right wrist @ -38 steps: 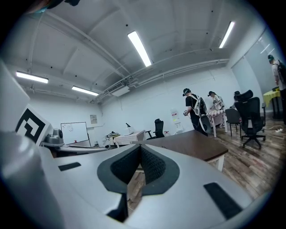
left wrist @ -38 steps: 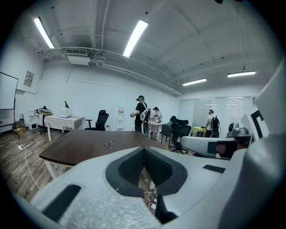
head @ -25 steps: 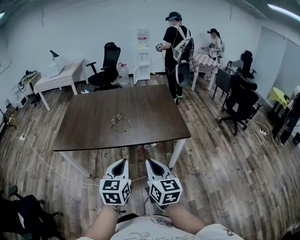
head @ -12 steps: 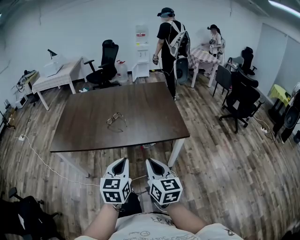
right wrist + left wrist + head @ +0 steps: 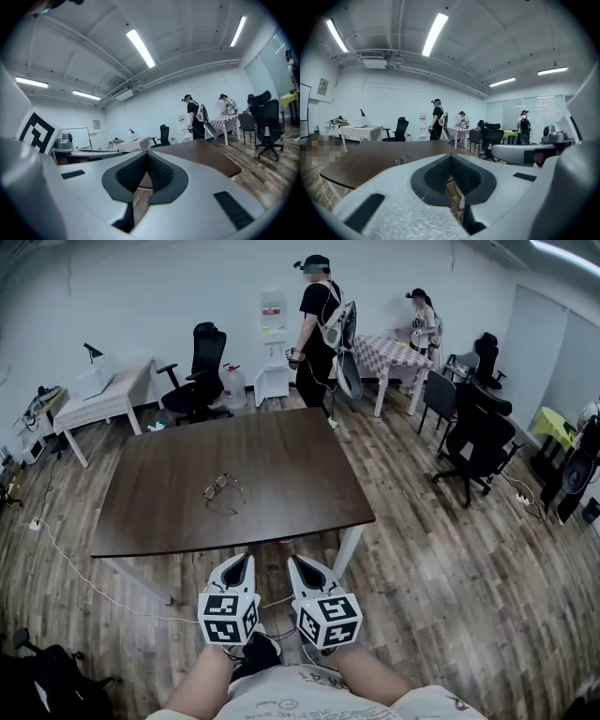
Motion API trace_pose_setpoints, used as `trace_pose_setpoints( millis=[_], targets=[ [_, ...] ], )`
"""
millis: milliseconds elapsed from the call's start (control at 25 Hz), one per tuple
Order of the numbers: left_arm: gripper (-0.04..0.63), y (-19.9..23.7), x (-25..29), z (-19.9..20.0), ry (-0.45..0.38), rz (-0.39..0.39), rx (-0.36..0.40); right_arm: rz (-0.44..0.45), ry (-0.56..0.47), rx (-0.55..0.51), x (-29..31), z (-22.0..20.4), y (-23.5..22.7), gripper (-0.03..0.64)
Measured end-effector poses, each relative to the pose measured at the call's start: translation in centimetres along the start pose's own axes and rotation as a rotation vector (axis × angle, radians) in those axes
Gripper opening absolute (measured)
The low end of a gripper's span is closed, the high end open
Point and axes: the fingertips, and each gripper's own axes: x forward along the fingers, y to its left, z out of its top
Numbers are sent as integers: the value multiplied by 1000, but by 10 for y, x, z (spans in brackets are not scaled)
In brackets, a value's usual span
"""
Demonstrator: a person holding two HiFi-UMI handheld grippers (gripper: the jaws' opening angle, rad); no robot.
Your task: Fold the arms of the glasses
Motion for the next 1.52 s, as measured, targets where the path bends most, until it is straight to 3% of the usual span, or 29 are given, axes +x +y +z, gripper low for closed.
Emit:
trace_pose_setpoints(
  millis=[480,1120,1520],
  targets=[
    [14,52,53,-5,33,3,-60,11,51,-8,75,-8,-11,15],
    [14,165,143,20,68,36,-107,39,102,-25,222,10,-13,15],
    [14,234,206,41,74,27,-69,15,89,-23,316,24,-21,15]
  ],
)
